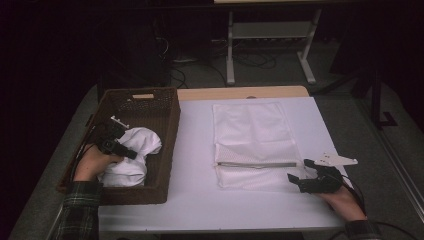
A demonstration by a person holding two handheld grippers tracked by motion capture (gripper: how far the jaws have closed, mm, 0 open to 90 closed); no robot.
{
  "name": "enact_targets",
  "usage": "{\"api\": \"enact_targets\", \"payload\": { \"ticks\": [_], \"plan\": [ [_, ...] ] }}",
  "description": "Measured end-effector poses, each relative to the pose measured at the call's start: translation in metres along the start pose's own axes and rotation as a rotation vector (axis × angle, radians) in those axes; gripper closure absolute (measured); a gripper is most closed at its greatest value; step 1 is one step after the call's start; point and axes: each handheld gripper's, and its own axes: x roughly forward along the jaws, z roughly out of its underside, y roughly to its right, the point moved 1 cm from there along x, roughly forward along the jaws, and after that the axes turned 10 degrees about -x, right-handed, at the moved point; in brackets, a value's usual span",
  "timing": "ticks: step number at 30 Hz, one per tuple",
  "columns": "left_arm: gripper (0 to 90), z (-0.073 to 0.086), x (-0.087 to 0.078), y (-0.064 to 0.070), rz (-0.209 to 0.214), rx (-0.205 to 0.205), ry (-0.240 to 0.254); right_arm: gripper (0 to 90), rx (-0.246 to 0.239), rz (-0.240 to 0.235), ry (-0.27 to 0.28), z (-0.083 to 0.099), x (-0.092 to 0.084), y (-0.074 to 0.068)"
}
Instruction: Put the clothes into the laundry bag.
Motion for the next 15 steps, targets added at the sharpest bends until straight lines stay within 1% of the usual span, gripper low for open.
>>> {"api": "enact_targets", "payload": {
  "ticks": [1, 2, 4, 5, 9, 11, 13, 14, 15],
  "plan": [
    [61.0, 0.000, -0.004, 0.001, 0.005, 0.006, 0.018, 12.8, 0.005, 0.000, 0.004, 0.000, 0.000, 0.001],
    [61.0, 0.000, -0.005, 0.002, 0.009, 0.009, 0.025, 12.8, 0.006, 0.000, 0.005, 0.000, 0.000, 0.001],
    [61.1, 0.000, -0.005, 0.002, 0.009, 0.009, 0.025, 12.8, 0.007, 0.000, 0.005, 0.000, 0.000, 0.001],
    [61.1, -0.002, -0.012, 0.005, 0.044, 0.024, 0.061, 12.8, 0.007, 0.000, 0.005, 0.000, 0.000, 0.001],
    [61.1, -0.006, -0.026, 0.011, 0.080, 0.045, 0.108, 12.8, 0.011, 0.001, 0.006, 0.000, 0.000, 0.001],
    [61.1, -0.009, -0.033, 0.015, 0.084, 0.059, 0.119, 12.8, 0.014, 0.002, 0.006, 0.000, -0.001, 0.001],
    [61.2, -0.009, -0.033, 0.015, 0.084, 0.059, 0.119, 12.8, 0.015, 0.002, 0.006, 0.000, 0.000, 0.001],
    [61.2, -0.015, -0.044, 0.019, 0.082, 0.071, 0.134, 12.8, 0.015, 0.002, 0.006, 0.000, 0.000, 0.001],
    [61.2, -0.017, -0.048, 0.021, 0.082, 0.075, 0.137, 12.8, 0.015, 0.002, 0.006, 0.000, 0.000, 0.001]
  ]
}}
